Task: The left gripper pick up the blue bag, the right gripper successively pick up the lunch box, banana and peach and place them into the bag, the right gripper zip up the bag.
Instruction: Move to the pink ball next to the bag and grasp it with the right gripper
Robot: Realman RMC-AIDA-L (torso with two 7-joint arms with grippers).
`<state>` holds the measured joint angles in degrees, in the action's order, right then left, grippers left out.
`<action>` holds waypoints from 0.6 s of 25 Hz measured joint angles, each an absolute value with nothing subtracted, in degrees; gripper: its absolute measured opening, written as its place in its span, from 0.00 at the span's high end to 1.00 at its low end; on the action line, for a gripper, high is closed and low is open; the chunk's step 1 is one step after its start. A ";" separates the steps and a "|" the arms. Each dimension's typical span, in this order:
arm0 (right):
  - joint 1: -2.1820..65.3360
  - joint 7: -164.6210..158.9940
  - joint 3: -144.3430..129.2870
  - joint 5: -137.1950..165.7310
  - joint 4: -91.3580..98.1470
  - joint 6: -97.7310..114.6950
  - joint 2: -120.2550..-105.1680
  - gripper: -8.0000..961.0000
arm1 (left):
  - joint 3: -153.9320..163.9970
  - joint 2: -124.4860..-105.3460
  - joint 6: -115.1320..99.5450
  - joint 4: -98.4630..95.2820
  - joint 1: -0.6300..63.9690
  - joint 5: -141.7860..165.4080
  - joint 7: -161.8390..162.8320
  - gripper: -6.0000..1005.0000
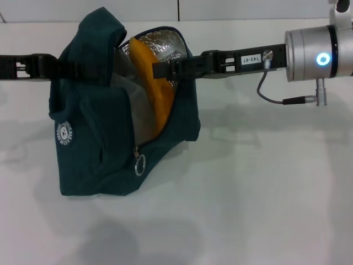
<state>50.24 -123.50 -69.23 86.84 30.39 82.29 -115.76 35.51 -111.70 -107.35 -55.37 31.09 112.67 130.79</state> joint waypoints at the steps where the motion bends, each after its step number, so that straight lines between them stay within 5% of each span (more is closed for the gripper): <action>1: 50.19 -123.51 -69.06 86.84 30.54 82.53 -115.67 0.32 | 35.51 -111.70 -107.37 -55.37 31.07 112.67 130.78 0.94; 8: 42.66 -124.15 -66.21 87.40 44.99 84.86 -114.38 0.27 | 35.09 -111.70 -107.41 -55.37 30.83 112.67 130.78 0.94; 15: 37.94 -126.33 -63.71 95.18 54.96 83.87 -110.06 0.27 | 30.34 -111.37 -107.27 -53.30 30.31 112.50 130.65 0.94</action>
<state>37.94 -126.33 -63.71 95.18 54.96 83.87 -110.06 30.34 -111.37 -107.27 -53.30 30.31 112.50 130.65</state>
